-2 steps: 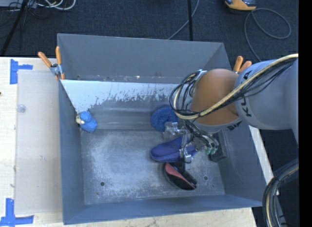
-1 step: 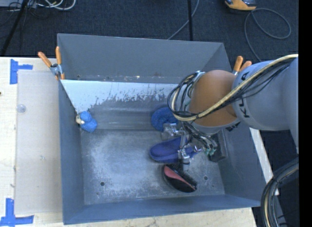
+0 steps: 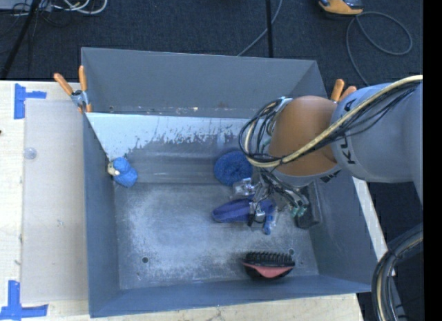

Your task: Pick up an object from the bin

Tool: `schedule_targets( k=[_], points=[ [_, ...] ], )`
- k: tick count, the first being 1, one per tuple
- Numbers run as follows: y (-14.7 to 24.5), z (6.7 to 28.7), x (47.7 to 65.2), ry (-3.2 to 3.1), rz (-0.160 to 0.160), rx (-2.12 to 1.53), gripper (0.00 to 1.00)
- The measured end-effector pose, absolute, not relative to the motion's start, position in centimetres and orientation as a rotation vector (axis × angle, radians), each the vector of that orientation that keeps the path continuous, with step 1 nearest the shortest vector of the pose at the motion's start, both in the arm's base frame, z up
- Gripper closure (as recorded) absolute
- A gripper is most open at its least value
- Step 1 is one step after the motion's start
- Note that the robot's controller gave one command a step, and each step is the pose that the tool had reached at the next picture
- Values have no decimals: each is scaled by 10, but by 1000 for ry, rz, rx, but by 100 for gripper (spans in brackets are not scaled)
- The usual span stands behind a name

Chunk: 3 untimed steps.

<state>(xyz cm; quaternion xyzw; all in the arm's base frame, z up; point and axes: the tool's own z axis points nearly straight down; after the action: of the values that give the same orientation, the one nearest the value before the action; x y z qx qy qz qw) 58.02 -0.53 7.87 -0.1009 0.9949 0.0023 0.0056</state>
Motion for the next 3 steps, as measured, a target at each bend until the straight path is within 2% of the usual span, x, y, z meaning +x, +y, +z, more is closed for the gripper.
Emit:
schedule_targets(
  k=[2,3],
  points=[
    [-5,83,579,3116,8,-315,100],
    [-6,96,578,3122,5,-315,100]
  ],
)
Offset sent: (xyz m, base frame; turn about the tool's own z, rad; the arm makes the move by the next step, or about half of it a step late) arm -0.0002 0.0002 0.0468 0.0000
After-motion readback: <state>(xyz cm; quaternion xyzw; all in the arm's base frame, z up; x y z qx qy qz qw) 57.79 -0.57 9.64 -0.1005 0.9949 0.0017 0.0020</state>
